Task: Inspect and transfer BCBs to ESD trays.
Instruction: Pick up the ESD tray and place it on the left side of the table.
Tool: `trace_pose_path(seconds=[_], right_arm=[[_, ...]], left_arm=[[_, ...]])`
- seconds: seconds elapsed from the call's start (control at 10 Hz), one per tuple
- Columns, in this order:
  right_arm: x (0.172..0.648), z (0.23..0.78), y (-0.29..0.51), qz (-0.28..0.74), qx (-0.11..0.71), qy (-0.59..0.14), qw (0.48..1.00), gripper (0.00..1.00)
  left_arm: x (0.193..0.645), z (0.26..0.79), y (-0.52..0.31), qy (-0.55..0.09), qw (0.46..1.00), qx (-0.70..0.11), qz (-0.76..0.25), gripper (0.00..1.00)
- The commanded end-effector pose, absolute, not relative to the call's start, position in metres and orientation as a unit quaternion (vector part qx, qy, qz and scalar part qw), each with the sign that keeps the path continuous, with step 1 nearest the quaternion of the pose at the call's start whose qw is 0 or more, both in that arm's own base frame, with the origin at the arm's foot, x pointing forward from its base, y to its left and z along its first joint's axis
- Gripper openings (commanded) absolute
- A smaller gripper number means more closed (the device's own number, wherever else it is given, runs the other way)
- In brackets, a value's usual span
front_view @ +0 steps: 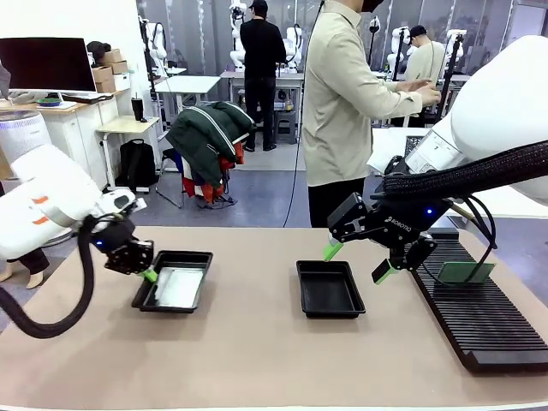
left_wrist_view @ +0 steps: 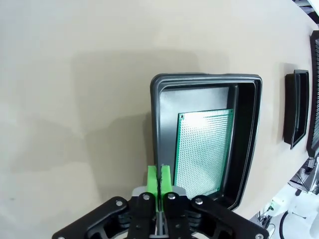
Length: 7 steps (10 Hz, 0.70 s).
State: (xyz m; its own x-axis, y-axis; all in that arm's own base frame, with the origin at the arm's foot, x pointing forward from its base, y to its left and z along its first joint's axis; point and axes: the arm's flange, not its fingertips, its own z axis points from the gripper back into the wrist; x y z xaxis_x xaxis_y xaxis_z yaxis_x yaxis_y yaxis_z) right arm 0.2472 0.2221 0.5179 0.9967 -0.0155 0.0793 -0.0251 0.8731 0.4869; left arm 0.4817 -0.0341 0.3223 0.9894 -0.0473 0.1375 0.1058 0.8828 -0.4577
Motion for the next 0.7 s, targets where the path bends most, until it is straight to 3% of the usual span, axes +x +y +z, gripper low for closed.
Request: trace_pose_path(seconds=[0.0,0.6], right_arm=[[0.253,0.515,0.223,0.009,0.255,-0.047,0.966,1.00],[0.253,0.515,0.223,0.009,0.255,-0.047,0.966,1.00]], left_arm=[[0.473,0.325,0.002,-0.058,0.962,-0.263,-0.039,0.03],[0.460,0.322,0.114,-0.073,0.966,-0.246,-0.019,0.03]])
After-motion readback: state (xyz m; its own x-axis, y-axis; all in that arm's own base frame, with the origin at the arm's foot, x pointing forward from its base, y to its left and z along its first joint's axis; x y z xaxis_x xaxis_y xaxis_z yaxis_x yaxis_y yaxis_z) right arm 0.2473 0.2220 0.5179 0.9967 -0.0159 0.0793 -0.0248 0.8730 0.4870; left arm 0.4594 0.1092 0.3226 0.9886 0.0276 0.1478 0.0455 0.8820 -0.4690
